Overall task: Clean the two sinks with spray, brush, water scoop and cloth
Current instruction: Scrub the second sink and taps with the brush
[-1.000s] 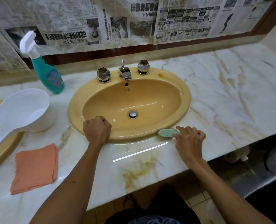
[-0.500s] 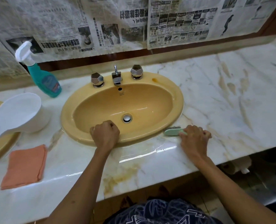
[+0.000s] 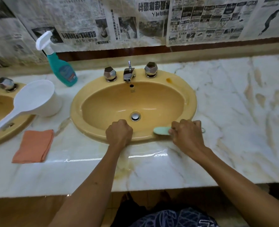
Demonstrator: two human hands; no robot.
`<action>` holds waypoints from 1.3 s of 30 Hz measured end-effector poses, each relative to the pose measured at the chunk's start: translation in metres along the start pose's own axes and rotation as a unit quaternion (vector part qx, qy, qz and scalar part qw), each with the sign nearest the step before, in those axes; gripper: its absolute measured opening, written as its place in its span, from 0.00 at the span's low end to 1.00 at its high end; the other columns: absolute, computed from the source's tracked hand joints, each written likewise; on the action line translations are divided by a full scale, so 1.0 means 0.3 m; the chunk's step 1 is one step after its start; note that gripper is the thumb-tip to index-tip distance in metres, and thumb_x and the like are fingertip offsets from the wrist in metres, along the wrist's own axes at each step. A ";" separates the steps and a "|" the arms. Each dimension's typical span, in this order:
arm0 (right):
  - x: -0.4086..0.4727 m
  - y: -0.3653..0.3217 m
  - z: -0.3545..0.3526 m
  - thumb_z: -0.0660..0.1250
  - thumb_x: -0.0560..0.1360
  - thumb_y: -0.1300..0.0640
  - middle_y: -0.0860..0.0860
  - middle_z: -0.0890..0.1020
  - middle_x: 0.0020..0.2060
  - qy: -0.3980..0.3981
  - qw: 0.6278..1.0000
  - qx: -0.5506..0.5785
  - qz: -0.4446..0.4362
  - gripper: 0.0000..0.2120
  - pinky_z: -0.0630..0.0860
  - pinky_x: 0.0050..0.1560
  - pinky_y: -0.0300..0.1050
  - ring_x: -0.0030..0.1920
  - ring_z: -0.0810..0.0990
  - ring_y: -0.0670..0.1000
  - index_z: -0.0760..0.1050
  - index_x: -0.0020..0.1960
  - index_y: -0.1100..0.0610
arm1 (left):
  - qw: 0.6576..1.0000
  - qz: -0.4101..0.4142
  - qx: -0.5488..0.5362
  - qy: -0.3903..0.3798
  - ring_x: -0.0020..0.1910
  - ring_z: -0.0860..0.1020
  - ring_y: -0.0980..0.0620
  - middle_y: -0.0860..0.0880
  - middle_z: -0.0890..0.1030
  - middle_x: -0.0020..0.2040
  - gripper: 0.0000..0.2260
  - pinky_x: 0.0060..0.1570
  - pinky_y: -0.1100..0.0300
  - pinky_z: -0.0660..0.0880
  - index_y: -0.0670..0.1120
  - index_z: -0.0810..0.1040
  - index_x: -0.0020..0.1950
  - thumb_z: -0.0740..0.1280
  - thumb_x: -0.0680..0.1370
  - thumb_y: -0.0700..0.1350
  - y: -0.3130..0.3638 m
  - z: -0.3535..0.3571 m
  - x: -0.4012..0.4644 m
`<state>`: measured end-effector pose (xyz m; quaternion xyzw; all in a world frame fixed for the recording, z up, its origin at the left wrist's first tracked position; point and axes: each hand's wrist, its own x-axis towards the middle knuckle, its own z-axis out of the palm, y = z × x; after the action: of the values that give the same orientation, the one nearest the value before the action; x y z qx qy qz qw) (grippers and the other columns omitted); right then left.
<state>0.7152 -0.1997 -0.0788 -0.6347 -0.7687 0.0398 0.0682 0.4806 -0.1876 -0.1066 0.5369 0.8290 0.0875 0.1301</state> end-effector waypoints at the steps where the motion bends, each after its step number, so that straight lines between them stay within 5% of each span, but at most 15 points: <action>1: 0.017 -0.048 -0.006 0.66 0.76 0.53 0.54 0.80 0.39 -0.025 0.999 -0.016 -0.043 0.06 0.60 0.46 0.51 0.44 0.77 0.58 0.79 0.44 0.53 | 1.000 -0.002 0.000 0.003 0.39 0.75 0.40 0.42 0.83 0.43 0.10 0.39 0.55 0.67 0.45 0.80 0.43 0.59 0.75 0.42 0.001 0.004 0.001; 4: 0.097 -0.111 -0.033 0.64 0.76 0.53 0.51 0.77 0.39 -0.056 0.985 -0.058 -0.151 0.04 0.56 0.45 0.50 0.45 0.72 0.56 0.75 0.42 0.50 | 1.000 -0.005 -0.004 0.013 0.39 0.75 0.39 0.42 0.82 0.43 0.10 0.39 0.55 0.67 0.45 0.80 0.43 0.59 0.75 0.43 0.001 0.010 0.002; 8: 0.332 0.070 -0.101 0.65 0.75 0.54 0.48 0.77 0.35 -0.152 0.971 -0.166 -0.086 0.12 0.60 0.55 0.54 0.44 0.75 0.54 0.67 0.36 0.54 | 0.999 -0.018 -0.007 0.026 0.37 0.71 0.41 0.42 0.82 0.41 0.10 0.38 0.55 0.65 0.45 0.81 0.43 0.59 0.75 0.43 0.002 0.012 0.002; 12: 0.393 0.039 -0.056 0.66 0.77 0.51 0.48 0.80 0.41 -0.264 0.956 -0.014 -0.124 0.08 0.60 0.52 0.52 0.46 0.75 0.52 0.78 0.41 0.52 | 0.999 -0.032 -0.012 0.028 0.37 0.71 0.41 0.42 0.82 0.42 0.10 0.38 0.55 0.65 0.45 0.81 0.43 0.60 0.75 0.43 0.012 0.010 0.003; 16: 0.394 -0.123 0.038 0.66 0.78 0.49 0.48 0.78 0.42 -0.327 0.910 0.114 -0.227 0.08 0.67 0.49 0.49 0.46 0.74 0.51 0.78 0.43 0.51 | 0.999 -0.024 -0.014 0.021 0.40 0.75 0.40 0.43 0.82 0.43 0.10 0.39 0.55 0.66 0.46 0.82 0.44 0.60 0.74 0.43 0.013 0.009 0.003; 21: 0.537 -0.041 0.011 0.66 0.77 0.57 0.49 0.73 0.31 -0.438 0.867 0.051 -0.232 0.14 0.65 0.39 0.46 0.36 0.68 0.50 0.73 0.33 0.55 | 0.998 -0.024 -0.056 0.033 0.42 0.79 0.41 0.44 0.83 0.41 0.10 0.40 0.56 0.71 0.47 0.82 0.43 0.61 0.74 0.41 0.006 0.007 0.002; 24: 0.541 -0.064 0.070 0.66 0.78 0.56 0.50 0.74 0.32 -0.446 0.872 -0.006 -0.203 0.14 0.65 0.39 0.45 0.35 0.68 0.50 0.75 0.34 0.56 | 0.995 -0.038 -0.078 0.044 0.41 0.79 0.41 0.44 0.83 0.41 0.09 0.39 0.57 0.69 0.47 0.82 0.42 0.62 0.73 0.39 0.001 0.005 -0.003; 29: 0.519 -0.155 0.102 0.66 0.77 0.58 0.48 0.71 0.29 -0.457 0.849 0.168 -0.206 0.12 0.65 0.37 0.43 0.33 0.66 0.48 0.75 0.34 0.55 | 0.994 -0.039 -0.087 0.052 0.42 0.79 0.40 0.44 0.84 0.41 0.09 0.42 0.55 0.72 0.47 0.83 0.42 0.63 0.72 0.38 0.004 0.003 -0.003; 35: 0.570 -0.070 0.103 0.66 0.78 0.56 0.51 0.73 0.32 -0.466 0.861 -0.036 -0.203 0.14 0.65 0.38 0.45 0.36 0.67 0.52 0.74 0.34 0.55 | 0.994 -0.042 -0.083 0.051 0.41 0.79 0.40 0.44 0.84 0.40 0.10 0.41 0.55 0.73 0.47 0.83 0.42 0.62 0.71 0.38 0.007 0.004 -0.004; 39: 0.504 -0.173 0.142 0.65 0.79 0.55 0.50 0.75 0.36 -0.413 0.866 0.089 -0.268 0.13 0.67 0.42 0.45 0.37 0.70 0.49 0.74 0.36 0.54 | 0.995 -0.038 -0.074 0.051 0.41 0.80 0.40 0.44 0.84 0.40 0.10 0.42 0.54 0.75 0.47 0.83 0.42 0.62 0.72 0.39 0.006 0.007 -0.005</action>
<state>0.6303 -0.0603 -0.1051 -0.3208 -0.8605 0.3468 -0.1908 0.4833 -0.1882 -0.1078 0.4890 0.8454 0.1712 0.1298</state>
